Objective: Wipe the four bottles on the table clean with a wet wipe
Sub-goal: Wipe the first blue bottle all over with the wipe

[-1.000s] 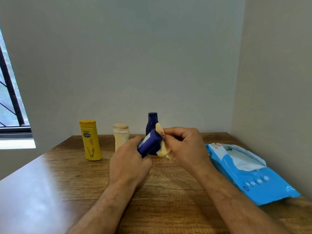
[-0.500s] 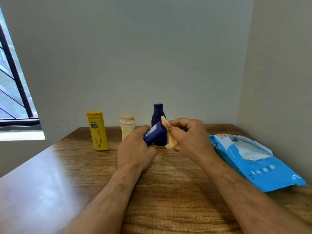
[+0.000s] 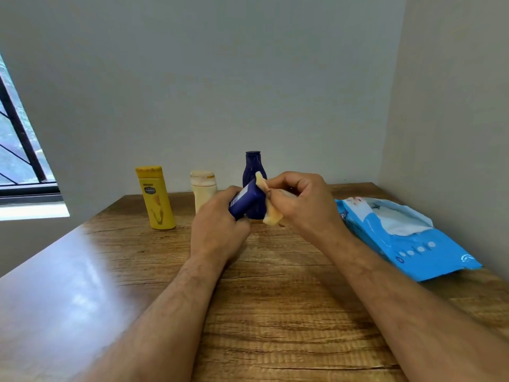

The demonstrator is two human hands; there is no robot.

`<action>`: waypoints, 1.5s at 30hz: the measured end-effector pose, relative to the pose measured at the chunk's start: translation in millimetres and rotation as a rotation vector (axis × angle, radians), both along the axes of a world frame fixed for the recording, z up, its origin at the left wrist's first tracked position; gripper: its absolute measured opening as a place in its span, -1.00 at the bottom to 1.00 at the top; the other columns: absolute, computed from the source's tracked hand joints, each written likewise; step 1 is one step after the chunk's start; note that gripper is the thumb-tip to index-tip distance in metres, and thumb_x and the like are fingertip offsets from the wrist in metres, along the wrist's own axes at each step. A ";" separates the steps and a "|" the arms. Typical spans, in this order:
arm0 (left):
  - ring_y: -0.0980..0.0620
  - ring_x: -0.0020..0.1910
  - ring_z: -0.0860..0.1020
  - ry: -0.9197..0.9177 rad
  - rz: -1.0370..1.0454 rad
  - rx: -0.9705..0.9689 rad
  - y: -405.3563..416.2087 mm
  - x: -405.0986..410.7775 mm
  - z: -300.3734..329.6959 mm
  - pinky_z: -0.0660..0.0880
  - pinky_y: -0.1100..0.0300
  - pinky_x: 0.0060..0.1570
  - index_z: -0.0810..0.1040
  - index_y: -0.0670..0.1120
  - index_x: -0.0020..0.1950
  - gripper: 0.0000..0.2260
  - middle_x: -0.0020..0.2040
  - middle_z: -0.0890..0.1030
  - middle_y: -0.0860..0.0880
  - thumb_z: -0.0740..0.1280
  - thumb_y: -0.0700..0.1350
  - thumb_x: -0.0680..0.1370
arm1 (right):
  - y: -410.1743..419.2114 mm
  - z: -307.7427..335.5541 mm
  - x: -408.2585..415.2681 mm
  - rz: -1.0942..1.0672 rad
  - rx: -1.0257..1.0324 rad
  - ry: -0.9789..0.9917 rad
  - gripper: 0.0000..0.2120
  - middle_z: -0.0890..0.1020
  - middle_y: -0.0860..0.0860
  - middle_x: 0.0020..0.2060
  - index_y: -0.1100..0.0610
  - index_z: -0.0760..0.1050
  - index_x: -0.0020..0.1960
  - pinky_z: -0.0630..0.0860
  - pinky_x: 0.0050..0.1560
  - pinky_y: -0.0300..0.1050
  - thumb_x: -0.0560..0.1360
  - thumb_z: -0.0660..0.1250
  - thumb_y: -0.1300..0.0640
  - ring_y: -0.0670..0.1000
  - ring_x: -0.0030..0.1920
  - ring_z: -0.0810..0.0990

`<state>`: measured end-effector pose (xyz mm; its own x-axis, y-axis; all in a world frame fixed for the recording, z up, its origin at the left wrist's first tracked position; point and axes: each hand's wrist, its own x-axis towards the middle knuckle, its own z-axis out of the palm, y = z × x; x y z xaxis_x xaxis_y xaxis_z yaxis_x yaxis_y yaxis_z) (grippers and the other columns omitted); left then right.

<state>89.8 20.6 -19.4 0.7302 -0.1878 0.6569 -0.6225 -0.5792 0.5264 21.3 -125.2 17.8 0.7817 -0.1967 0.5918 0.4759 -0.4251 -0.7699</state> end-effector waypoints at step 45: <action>0.05 -0.08 0.58 0.076 -0.434 -0.234 -5.2 -4.6 -1.4 0.50 0.36 -0.08 0.49 0.22 0.12 -0.49 -0.07 0.61 0.14 0.36 -0.40 0.46 | 4.2 12.6 -12.4 0.083 0.054 -0.120 -0.82 0.71 -0.11 -0.23 0.04 0.70 -0.06 0.53 -0.33 -0.34 0.49 0.41 0.29 -0.11 -0.22 0.68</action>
